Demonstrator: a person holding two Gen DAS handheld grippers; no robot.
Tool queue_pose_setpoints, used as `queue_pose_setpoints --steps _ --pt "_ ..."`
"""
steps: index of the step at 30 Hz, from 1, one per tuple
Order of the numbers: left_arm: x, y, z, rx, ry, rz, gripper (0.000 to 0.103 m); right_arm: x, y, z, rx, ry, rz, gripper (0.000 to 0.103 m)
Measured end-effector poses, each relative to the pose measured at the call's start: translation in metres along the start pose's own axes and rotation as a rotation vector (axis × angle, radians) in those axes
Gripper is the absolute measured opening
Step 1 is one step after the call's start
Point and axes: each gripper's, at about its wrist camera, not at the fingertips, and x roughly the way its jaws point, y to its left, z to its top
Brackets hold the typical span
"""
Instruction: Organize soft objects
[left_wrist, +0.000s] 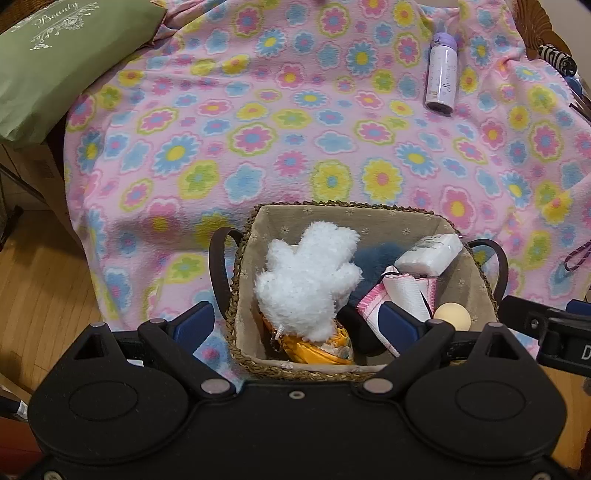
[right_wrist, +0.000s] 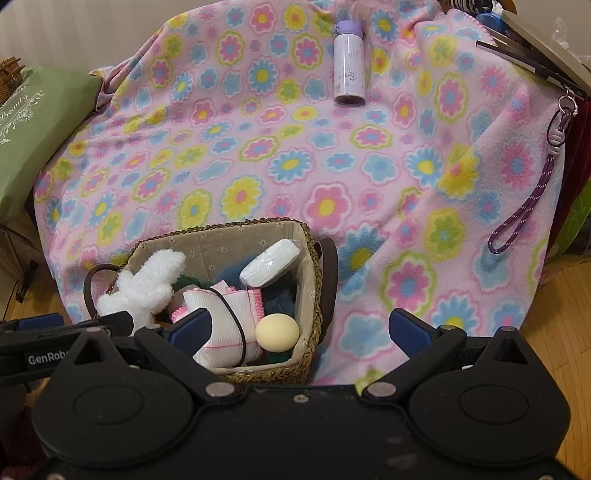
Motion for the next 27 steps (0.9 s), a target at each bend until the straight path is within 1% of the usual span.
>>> queue_pose_setpoints --steps 27 --pt "0.0007 0.0001 0.0005 -0.002 0.005 0.012 0.092 0.0023 0.0 -0.0016 0.005 0.007 -0.001 0.103"
